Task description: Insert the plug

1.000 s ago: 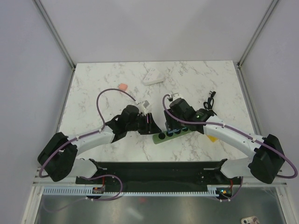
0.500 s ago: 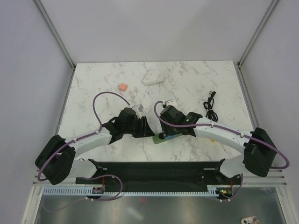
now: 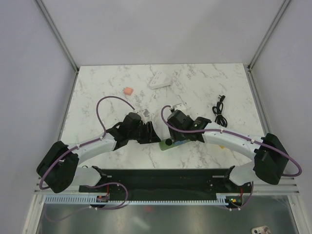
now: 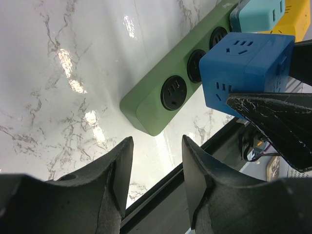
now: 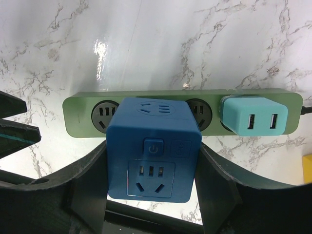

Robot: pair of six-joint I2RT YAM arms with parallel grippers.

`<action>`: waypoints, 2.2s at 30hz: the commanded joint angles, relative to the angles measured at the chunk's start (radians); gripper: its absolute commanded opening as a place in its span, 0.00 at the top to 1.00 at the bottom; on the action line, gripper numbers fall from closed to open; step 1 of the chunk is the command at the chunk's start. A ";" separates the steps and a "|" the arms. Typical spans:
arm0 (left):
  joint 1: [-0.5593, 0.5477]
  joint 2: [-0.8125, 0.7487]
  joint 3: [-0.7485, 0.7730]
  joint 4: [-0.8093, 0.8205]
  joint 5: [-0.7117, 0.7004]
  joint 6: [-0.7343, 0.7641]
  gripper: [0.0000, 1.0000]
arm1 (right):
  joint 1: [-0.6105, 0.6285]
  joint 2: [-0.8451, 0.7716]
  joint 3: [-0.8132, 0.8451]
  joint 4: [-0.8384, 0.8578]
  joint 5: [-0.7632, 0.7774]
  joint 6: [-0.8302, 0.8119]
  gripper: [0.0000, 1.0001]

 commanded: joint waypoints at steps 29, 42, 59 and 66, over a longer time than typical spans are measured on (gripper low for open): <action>0.006 -0.019 0.001 0.002 -0.003 0.035 0.48 | -0.019 0.004 -0.174 0.151 0.006 0.021 1.00; 0.006 -0.010 0.019 -0.010 -0.009 0.040 0.48 | 0.067 -0.018 -0.414 0.435 0.124 0.124 1.00; 0.024 -0.061 0.032 -0.094 -0.055 0.044 0.48 | 0.186 0.182 -0.414 0.481 0.182 0.173 1.00; 0.155 -0.137 0.032 -0.154 -0.031 0.066 0.48 | 0.216 0.249 -0.426 0.507 0.161 0.230 1.00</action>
